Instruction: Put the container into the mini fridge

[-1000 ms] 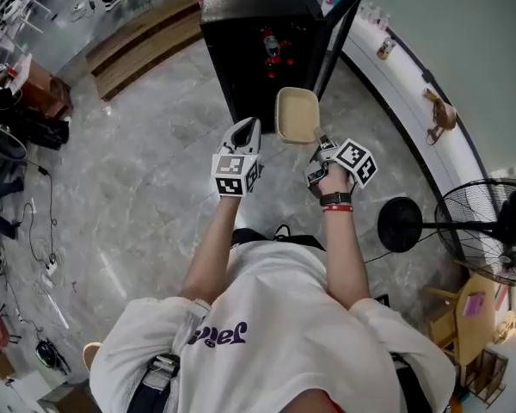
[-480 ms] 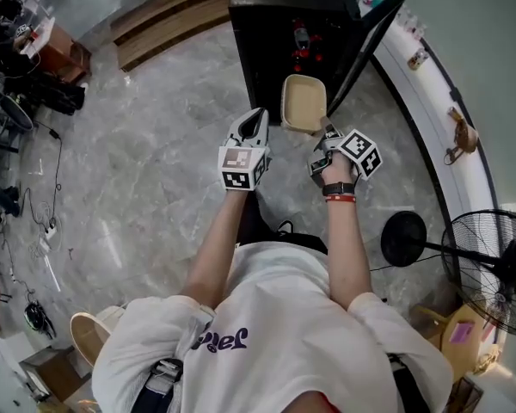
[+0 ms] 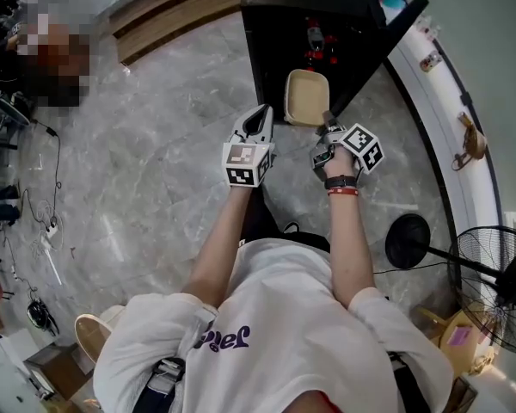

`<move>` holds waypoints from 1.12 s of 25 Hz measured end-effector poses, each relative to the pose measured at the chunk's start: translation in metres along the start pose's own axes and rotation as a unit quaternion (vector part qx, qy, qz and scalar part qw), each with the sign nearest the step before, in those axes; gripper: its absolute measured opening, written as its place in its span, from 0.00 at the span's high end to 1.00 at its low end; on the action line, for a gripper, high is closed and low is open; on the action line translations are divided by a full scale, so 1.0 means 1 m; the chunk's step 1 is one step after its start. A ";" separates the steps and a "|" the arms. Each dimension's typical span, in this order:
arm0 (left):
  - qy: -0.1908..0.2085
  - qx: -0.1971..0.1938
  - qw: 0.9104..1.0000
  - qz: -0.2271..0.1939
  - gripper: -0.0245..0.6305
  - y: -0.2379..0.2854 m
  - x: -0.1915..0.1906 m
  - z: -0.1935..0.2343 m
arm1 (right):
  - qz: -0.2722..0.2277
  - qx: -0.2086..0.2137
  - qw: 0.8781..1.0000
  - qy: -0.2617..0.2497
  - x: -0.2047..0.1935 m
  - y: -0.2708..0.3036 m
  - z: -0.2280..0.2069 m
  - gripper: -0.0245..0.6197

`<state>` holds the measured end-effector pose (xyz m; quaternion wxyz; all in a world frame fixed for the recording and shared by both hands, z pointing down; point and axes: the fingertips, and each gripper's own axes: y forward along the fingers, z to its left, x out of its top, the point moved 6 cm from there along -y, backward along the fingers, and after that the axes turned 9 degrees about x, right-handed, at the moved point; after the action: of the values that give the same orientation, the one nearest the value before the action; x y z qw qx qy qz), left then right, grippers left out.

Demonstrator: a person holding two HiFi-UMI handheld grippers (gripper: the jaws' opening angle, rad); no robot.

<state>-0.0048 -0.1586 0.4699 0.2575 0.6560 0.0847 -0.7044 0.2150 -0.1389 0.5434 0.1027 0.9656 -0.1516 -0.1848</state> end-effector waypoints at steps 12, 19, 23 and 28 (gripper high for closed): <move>-0.009 0.002 1.000 0.015 0.93 0.077 -0.007 0.049 | 0.024 -0.006 1.000 -0.004 0.002 0.101 -0.007 0.87; -0.006 0.005 1.000 0.021 0.93 0.102 -0.025 0.065 | 0.032 -0.003 0.999 -0.014 0.006 0.143 -0.022 0.87; -0.006 0.008 1.000 0.010 0.93 0.116 -0.035 0.073 | 0.031 -0.002 0.999 -0.019 0.009 0.163 -0.039 0.87; -0.001 -0.003 1.000 0.004 0.93 0.128 -0.053 0.074 | 0.022 -0.009 0.999 -0.026 0.012 0.178 -0.062 0.87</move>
<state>-0.0091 -0.2878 0.5588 0.2619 0.6551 0.0839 -0.7037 0.2039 -0.3000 0.6411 0.1117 0.9558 -0.1739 -0.2091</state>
